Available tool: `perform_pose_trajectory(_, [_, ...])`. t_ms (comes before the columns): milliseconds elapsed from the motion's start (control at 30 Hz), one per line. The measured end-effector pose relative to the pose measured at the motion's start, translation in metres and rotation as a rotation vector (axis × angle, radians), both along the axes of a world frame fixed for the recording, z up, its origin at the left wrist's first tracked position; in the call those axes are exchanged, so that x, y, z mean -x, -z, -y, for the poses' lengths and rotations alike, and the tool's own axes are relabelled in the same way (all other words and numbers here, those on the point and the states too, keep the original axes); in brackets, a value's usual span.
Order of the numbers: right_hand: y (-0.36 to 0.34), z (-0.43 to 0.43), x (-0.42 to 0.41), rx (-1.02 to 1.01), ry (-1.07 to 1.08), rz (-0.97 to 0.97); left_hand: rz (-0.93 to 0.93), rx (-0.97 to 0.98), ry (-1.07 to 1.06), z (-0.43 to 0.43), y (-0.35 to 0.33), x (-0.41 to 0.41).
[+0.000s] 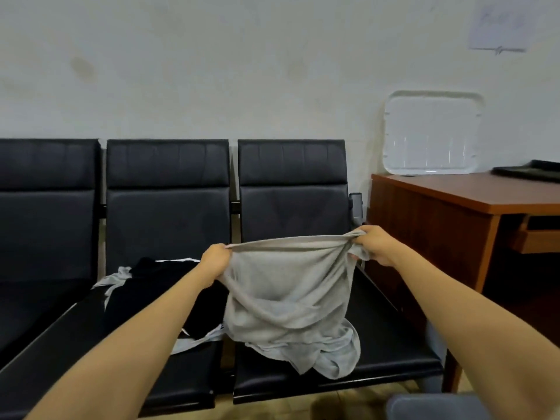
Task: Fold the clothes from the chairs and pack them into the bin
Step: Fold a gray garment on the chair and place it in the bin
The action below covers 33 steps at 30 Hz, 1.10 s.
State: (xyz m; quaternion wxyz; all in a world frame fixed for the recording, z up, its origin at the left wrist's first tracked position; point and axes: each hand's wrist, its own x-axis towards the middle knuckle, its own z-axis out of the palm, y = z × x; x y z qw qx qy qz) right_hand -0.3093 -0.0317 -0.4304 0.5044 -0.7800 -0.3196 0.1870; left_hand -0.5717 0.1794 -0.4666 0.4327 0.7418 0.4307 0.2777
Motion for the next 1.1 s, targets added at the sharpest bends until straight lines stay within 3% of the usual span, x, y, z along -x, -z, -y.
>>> perform_pose_trajectory(100, [-0.016, -0.006, 0.007, -0.177, -0.014, -0.263, 0.415, 0.324, 0.025, 0.014, -0.022, -0.006])
perform_pose_trajectory(267, [-0.067, -0.01, 0.02, -0.446, 0.033, -0.214, 0.743, 0.308, 0.052, 0.036, -0.082, -0.011])
perform_pose_trajectory(367, [-0.092, -0.003, 0.031, -0.482, 0.203, 0.26, 0.894, 0.148, 0.075, 0.038, -0.117, -0.005])
perform_pose_trajectory(467, [-0.09, 0.004, 0.042, -0.277, 0.144, 0.879, 0.804, -0.077, 0.101, 0.046, -0.122, -0.001])
perform_pose_trajectory(567, [-0.065, 0.002, 0.046, -0.092, 0.061, 1.093, 0.743, -0.112, 0.105, 0.058, -0.098, -0.002])
perform_pose_trajectory(667, [-0.037, 0.001, 0.047, -0.086, 0.113, 1.049, 0.646, -0.129, 0.065, 0.059, -0.062, -0.001])
perform_pose_trajectory(800, [0.016, -0.008, 0.028, 0.232, 0.043, 0.984, 0.087, -0.194, -0.021, 0.027, -0.004, -0.003])
perform_pose_trajectory(867, [0.044, -0.018, 0.012, 0.358, 0.019, 0.895, -0.068, -0.133, -0.008, 0.008, 0.023, -0.011])
perform_pose_trajectory(1033, [0.081, -0.061, -0.037, 0.401, -0.111, 0.427, -0.205, 0.215, 0.117, -0.037, 0.059, -0.063])
perform_pose_trajectory(1100, [0.078, -0.088, -0.059, 0.303, -0.123, 0.079, -0.051, 0.395, 0.119, -0.054, 0.052, -0.094])
